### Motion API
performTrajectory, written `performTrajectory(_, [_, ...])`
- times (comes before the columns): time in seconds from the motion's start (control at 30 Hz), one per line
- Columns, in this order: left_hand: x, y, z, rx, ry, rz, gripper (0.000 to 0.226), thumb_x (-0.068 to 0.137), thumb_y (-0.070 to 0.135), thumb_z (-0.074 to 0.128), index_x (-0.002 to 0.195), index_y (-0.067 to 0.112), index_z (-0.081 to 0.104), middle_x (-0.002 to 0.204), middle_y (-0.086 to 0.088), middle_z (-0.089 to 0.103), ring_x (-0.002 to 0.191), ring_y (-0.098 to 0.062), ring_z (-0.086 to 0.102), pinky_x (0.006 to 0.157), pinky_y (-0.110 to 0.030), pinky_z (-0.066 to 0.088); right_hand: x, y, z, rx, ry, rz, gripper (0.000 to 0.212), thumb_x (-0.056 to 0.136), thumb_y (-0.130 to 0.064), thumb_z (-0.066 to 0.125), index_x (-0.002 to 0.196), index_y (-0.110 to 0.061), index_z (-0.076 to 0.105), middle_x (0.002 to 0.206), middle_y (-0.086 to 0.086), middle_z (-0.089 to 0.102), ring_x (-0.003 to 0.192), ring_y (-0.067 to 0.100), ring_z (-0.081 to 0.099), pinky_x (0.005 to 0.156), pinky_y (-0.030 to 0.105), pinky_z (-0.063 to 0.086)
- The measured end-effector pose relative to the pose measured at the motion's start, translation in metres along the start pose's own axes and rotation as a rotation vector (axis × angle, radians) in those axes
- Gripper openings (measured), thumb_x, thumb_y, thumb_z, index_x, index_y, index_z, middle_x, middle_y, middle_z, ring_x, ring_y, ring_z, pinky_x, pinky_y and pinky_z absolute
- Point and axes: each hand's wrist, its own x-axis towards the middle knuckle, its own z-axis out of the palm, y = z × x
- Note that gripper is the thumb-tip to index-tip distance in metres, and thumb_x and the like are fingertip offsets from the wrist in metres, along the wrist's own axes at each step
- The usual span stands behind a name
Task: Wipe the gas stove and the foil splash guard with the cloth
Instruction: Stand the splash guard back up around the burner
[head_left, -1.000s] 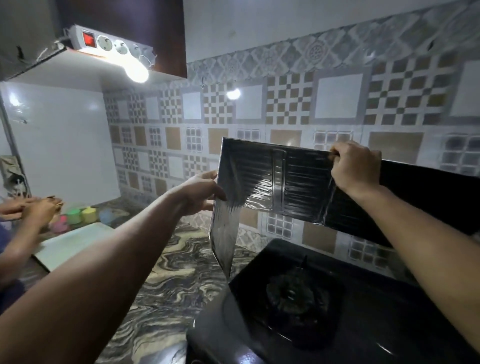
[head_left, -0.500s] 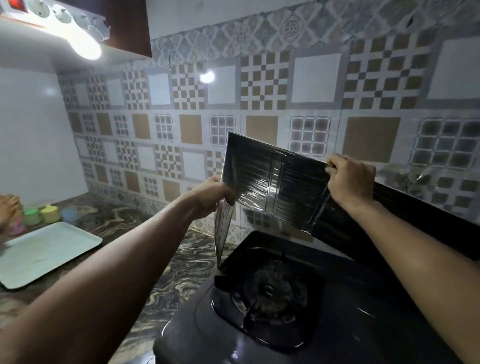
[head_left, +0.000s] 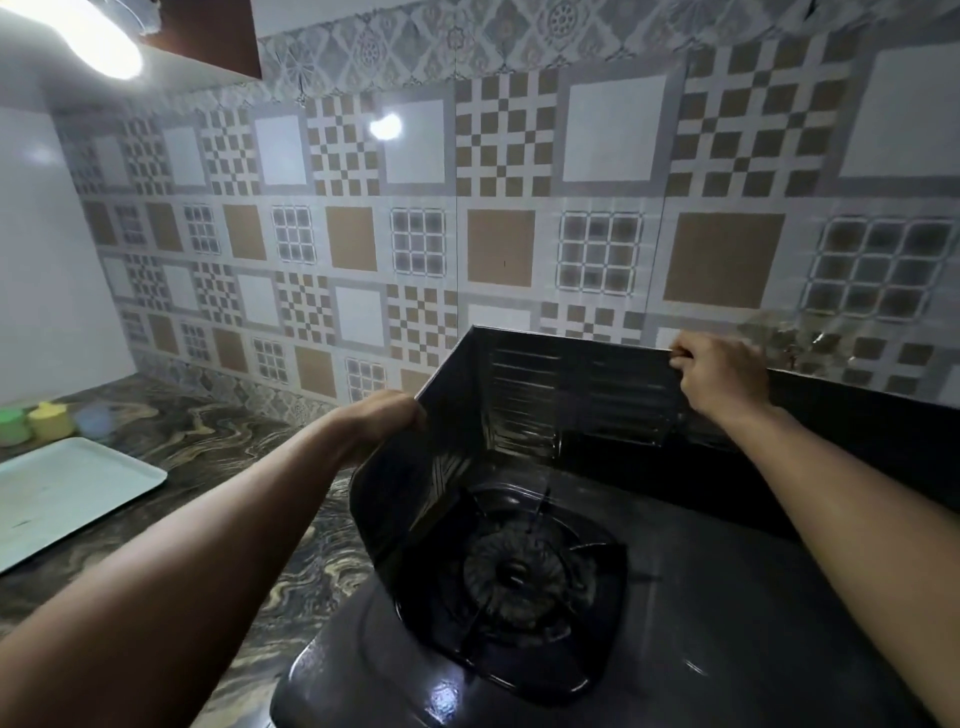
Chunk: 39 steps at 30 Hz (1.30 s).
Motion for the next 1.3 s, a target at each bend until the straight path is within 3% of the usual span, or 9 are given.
performTrajectory(0.2, [0.007, -0.007, 0.002, -0.051, -0.132, 0.004, 0.018, 0.086, 0.009, 0.058, 0.094, -0.003, 0.070, 0.090, -0.016, 0.072, 0.077, -0.025, 0.068, 0.070, -0.031, 0.054, -0.011, 0.016, 0.015, 0.000, -0.097, 0.070, 0.034, 0.085, 0.000, 0.054, 0.103, -0.024, 0.070, 0.106, 0.007, 0.070, 0.098, 0.032, 0.061, 0.082, 0.038, 0.039])
performTrajectory(0.33, [0.007, -0.016, -0.003, -0.119, -0.222, -0.083, 0.032, 0.078, 0.018, 0.066, 0.103, -0.002, 0.068, 0.100, -0.019, 0.073, 0.095, -0.035, 0.068, 0.092, -0.045, 0.052, -0.014, 0.015, 0.017, -0.040, -0.287, 0.068, 0.050, 0.091, -0.006, 0.048, 0.130, -0.036, 0.057, 0.129, 0.006, 0.062, 0.116, 0.032, 0.055, 0.099, 0.046, 0.039])
performTrajectory(0.4, [0.007, -0.021, -0.008, -0.114, -0.248, -0.122, 0.043, 0.069, 0.023, 0.069, 0.104, 0.000, 0.066, 0.098, -0.018, 0.072, 0.089, -0.035, 0.066, 0.082, -0.044, 0.052, -0.015, 0.012, 0.018, -0.058, -0.328, 0.057, 0.052, 0.094, -0.009, 0.046, 0.137, -0.037, 0.048, 0.135, 0.005, 0.057, 0.122, 0.032, 0.049, 0.103, 0.049, 0.035])
performTrajectory(0.53, [0.002, -0.020, -0.012, -0.116, -0.223, -0.130, 0.035, 0.065, 0.016, 0.061, 0.095, -0.001, 0.066, 0.089, -0.020, 0.064, 0.082, -0.033, 0.059, 0.073, -0.043, 0.048, -0.016, 0.011, 0.016, -0.121, -0.322, 0.059, 0.061, 0.088, -0.003, 0.052, 0.142, -0.032, 0.043, 0.134, 0.005, 0.056, 0.122, 0.029, 0.050, 0.103, 0.047, 0.038])
performTrajectory(0.7, [0.004, -0.021, -0.008, -0.033, -0.089, -0.077, 0.020, 0.077, -0.008, 0.042, 0.079, -0.004, 0.062, 0.066, -0.015, 0.059, 0.065, -0.028, 0.058, 0.065, -0.041, 0.052, -0.011, 0.009, 0.011, -0.142, -0.230, 0.047, 0.055, 0.085, 0.010, 0.044, 0.129, -0.020, 0.058, 0.124, 0.014, 0.064, 0.110, 0.033, 0.060, 0.088, 0.040, 0.048])
performTrajectory(0.8, [0.005, -0.020, -0.009, -0.026, -0.016, -0.064, 0.021, 0.076, -0.007, 0.040, 0.078, -0.006, 0.060, 0.065, -0.016, 0.056, 0.060, -0.029, 0.057, 0.062, -0.044, 0.053, -0.010, 0.009, 0.010, -0.164, -0.163, 0.034, 0.045, 0.087, 0.008, 0.043, 0.121, -0.014, 0.063, 0.114, 0.017, 0.067, 0.100, 0.035, 0.063, 0.079, 0.038, 0.050])
performTrajectory(0.93, [0.003, -0.022, -0.005, 0.004, -0.019, -0.063, 0.022, 0.080, -0.006, 0.040, 0.072, -0.003, 0.061, 0.054, -0.010, 0.058, 0.058, -0.027, 0.056, 0.060, -0.044, 0.055, -0.015, 0.008, 0.010, -0.185, -0.242, 0.054, 0.046, 0.089, 0.007, 0.038, 0.123, -0.013, 0.061, 0.116, 0.019, 0.064, 0.102, 0.038, 0.062, 0.079, 0.038, 0.049])
performTrajectory(1.1, [-0.001, -0.032, -0.006, -0.001, -0.041, -0.046, 0.013, 0.084, 0.012, 0.060, 0.083, 0.002, 0.068, 0.082, -0.013, 0.066, 0.080, -0.027, 0.061, 0.065, -0.045, 0.058, -0.018, 0.008, 0.006, -0.173, -0.246, 0.067, 0.045, 0.087, 0.004, 0.049, 0.127, -0.014, 0.057, 0.115, 0.017, 0.066, 0.101, 0.036, 0.062, 0.079, 0.036, 0.050])
performTrajectory(1.3, [-0.017, -0.036, -0.013, 0.024, -0.078, -0.055, 0.025, 0.083, 0.031, 0.071, 0.099, 0.011, 0.071, 0.107, -0.008, 0.071, 0.105, -0.032, 0.061, 0.073, -0.048, 0.059, -0.028, 0.005, -0.010, -0.045, -0.231, 0.107, 0.047, 0.083, -0.007, 0.059, 0.128, -0.020, 0.058, 0.113, 0.015, 0.067, 0.098, 0.036, 0.063, 0.078, 0.037, 0.053])
